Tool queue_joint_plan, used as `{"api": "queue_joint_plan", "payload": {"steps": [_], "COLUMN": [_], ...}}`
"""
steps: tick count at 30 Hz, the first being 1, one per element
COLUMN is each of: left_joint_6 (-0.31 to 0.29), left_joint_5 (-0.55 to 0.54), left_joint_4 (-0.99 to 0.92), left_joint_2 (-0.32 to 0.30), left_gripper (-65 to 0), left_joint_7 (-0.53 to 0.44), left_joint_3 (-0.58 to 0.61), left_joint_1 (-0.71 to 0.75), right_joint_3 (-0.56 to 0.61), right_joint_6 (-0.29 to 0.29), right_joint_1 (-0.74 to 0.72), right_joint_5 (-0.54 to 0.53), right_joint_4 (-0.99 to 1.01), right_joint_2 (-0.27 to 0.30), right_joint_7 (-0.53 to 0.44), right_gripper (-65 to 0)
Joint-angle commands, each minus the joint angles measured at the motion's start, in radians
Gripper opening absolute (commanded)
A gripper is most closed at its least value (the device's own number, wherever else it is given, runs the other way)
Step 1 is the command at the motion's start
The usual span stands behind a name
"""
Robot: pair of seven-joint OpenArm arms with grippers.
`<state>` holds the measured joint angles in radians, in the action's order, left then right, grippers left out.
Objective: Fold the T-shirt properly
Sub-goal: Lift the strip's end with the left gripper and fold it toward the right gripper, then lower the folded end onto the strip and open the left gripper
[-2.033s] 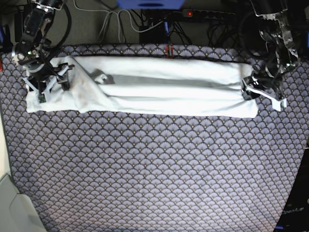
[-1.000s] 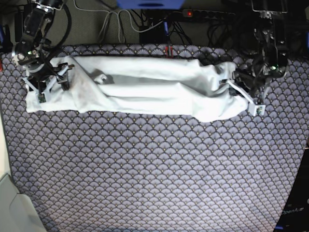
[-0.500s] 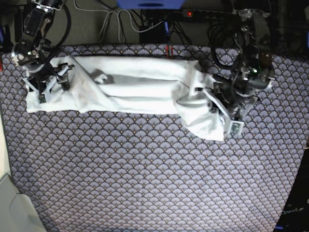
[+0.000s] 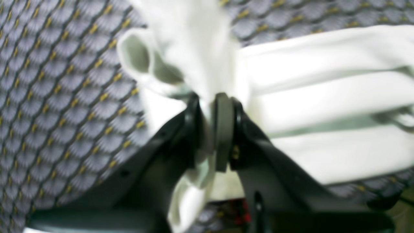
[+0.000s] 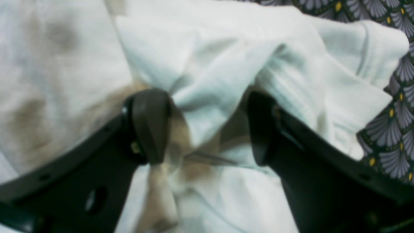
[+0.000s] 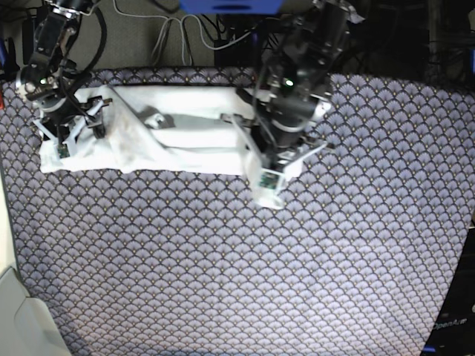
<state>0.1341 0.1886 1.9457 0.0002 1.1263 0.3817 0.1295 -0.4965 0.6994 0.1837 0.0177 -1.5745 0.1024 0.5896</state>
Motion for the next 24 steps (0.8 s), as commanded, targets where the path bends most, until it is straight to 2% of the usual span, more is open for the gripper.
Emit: {"api": "queue_joint_plan", "payload": {"steps": [1,5,11,17,24], "left_joint_6": [0.0,0.005,0.006,0.006,0.006], "left_joint_5": [0.027,0.136,0.234,0.246,0.239], "left_joint_4": [0.013,0.011,-0.029,-0.11,-0.185], "left_joint_2": [0.01,0.036,0.116,0.156,0.152], "left_gripper": [-64.6,-64.6,-64.6,-64.6,-64.6], "left_joint_7": [-0.009,-0.019,-0.019,-0.018,-0.019], "left_joint_3": [0.035,0.144,0.208,0.276,0.316], "left_joint_1": [-0.009,-0.009,-0.014,-0.044,-0.064], "right_joint_3": [-0.004,-0.004,-0.003,-0.003,-0.006], "right_joint_6": [-0.001,-0.001,-0.001,-0.001,-0.001], "right_joint_1": [-0.003,-0.003,-0.003,-0.002,0.0], "right_joint_5": [0.003,0.003,0.003,0.003,0.003], "right_joint_4": [-0.014,-0.014,-0.014,-0.014,-0.014], "right_joint_2": [0.016,0.016,0.016,0.016,0.016], "right_joint_7": [0.002,0.002,0.002,0.002,0.002], "right_gripper": [-28.5,-28.5,-28.5,-28.5,-28.5]}}
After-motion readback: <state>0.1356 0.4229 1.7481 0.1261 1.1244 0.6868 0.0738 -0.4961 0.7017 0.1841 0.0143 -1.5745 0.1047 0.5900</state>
